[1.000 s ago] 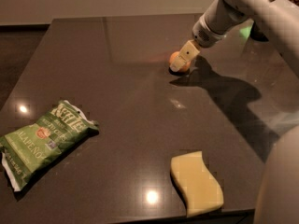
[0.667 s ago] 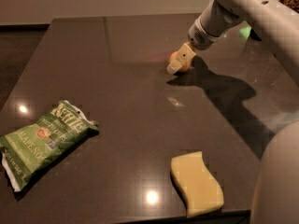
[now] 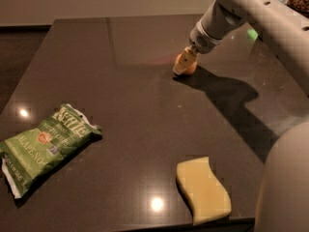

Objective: Move orange near green jalapeno chip bag

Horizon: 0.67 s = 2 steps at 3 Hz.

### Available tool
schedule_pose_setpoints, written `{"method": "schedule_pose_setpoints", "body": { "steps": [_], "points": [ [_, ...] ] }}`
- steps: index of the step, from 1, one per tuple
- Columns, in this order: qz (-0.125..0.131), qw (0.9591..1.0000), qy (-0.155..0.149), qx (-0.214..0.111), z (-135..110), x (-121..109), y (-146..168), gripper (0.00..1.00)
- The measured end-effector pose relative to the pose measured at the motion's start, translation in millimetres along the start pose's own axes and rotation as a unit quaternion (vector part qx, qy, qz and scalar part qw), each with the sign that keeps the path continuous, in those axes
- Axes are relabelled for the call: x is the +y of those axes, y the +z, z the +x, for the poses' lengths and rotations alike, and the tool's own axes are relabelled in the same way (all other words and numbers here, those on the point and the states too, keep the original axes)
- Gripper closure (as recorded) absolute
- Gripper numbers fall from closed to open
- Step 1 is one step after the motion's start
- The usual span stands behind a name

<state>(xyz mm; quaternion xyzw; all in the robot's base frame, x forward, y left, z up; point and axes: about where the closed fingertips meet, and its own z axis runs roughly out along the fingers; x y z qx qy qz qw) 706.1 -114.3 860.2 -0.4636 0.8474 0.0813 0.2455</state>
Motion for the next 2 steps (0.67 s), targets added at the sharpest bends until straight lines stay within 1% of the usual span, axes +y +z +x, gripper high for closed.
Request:
{"method": "schedule_pose_setpoints", "body": {
  "steps": [1,2],
  "points": [
    [-0.012,0.9998,-0.015,-0.001,-6,10,-5,0.69],
    [-0.023,0.9987,-0.045,-0.008,-19,28,-16,0.93]
  ]
}}
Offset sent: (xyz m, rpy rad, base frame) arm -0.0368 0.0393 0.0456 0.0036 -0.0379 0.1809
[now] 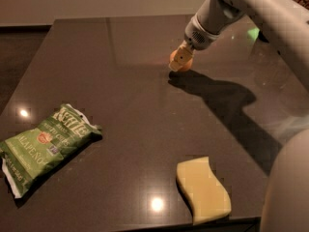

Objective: Move orange near green jalapeno chip bag

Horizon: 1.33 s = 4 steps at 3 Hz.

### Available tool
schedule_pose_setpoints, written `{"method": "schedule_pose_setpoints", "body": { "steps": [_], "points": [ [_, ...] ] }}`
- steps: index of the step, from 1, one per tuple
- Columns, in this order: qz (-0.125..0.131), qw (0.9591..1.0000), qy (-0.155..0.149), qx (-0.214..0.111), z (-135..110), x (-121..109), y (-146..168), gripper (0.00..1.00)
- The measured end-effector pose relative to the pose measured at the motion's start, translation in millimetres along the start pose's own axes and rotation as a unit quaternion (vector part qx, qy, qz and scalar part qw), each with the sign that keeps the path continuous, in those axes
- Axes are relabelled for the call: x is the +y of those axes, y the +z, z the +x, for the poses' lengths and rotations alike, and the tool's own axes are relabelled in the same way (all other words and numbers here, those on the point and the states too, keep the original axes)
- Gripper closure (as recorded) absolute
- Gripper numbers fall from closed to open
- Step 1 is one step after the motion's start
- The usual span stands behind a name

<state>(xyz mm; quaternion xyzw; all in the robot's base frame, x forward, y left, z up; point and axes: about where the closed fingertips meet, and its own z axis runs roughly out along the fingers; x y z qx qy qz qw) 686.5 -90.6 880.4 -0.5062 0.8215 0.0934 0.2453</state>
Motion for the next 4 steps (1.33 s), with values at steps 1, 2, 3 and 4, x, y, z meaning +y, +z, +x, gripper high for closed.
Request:
{"method": "schedule_pose_setpoints", "body": {
  "steps": [1,2,3,4],
  "points": [
    [-0.008,0.9991,-0.039,-0.013,-18,22,-14,1.0],
    [-0.022,0.9961,-0.082,-0.025,-34,48,-27,1.0],
    [-0.046,0.9876,-0.146,-0.034,-51,90,-34,1.0],
    [-0.076,0.9749,-0.205,-0.038,-66,130,-26,1.0]
  ]
}}
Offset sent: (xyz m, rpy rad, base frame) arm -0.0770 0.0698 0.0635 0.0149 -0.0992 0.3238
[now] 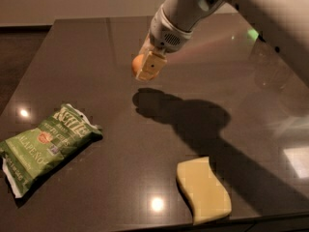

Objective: Move orange near green jalapeno chip bag

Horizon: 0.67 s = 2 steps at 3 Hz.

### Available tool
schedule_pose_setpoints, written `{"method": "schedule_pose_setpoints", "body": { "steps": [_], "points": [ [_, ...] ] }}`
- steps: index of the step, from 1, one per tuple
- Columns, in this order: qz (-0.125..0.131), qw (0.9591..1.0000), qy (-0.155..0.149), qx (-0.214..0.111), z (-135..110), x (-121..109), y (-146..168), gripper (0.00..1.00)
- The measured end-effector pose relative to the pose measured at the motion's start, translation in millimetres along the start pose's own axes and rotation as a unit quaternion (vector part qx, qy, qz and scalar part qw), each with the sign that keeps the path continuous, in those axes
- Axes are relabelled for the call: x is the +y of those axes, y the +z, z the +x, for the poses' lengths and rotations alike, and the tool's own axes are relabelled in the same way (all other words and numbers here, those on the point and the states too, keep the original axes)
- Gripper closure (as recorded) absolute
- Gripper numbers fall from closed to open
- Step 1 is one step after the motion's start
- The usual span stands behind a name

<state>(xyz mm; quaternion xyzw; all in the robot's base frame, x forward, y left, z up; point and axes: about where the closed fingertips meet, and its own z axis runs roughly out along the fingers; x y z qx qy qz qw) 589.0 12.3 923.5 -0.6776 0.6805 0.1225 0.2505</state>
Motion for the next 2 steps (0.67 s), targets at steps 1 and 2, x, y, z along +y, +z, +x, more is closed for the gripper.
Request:
{"method": "schedule_pose_setpoints", "body": {
  "steps": [1,2],
  "points": [
    [-0.034,0.9984,-0.045,-0.006,-24,19,24,1.0],
    [-0.062,0.9953,-0.074,-0.008,-38,30,44,1.0]
  ]
}}
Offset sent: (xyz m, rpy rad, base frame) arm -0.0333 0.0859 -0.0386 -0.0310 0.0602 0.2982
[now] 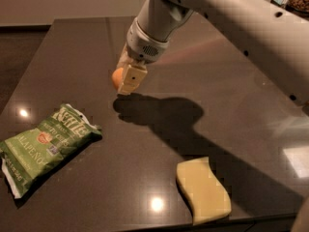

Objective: Move orange near green jalapeno chip bag

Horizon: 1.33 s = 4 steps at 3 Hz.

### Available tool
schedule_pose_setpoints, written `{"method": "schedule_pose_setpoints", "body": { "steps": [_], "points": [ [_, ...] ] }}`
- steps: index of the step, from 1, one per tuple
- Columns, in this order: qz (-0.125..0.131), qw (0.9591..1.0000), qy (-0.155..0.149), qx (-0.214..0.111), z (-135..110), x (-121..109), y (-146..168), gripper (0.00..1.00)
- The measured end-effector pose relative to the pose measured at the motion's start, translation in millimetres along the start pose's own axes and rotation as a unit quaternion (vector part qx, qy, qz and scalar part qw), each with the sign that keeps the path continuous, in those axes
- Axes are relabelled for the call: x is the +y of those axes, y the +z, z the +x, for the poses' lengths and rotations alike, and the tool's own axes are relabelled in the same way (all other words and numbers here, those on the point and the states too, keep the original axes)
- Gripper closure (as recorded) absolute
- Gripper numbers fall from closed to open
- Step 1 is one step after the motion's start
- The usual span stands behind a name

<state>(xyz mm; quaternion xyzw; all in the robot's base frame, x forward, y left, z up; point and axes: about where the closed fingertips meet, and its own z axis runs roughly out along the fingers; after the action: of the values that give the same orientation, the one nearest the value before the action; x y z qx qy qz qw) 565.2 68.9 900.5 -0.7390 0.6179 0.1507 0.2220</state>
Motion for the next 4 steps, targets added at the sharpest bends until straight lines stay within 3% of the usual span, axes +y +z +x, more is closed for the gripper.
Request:
{"method": "schedule_pose_setpoints", "body": {
  "steps": [3,4],
  "points": [
    [-0.063,0.9957,-0.067,-0.01,-19,21,41,1.0],
    [-0.078,0.993,-0.088,-0.014,-22,27,50,0.88]
  ]
}}
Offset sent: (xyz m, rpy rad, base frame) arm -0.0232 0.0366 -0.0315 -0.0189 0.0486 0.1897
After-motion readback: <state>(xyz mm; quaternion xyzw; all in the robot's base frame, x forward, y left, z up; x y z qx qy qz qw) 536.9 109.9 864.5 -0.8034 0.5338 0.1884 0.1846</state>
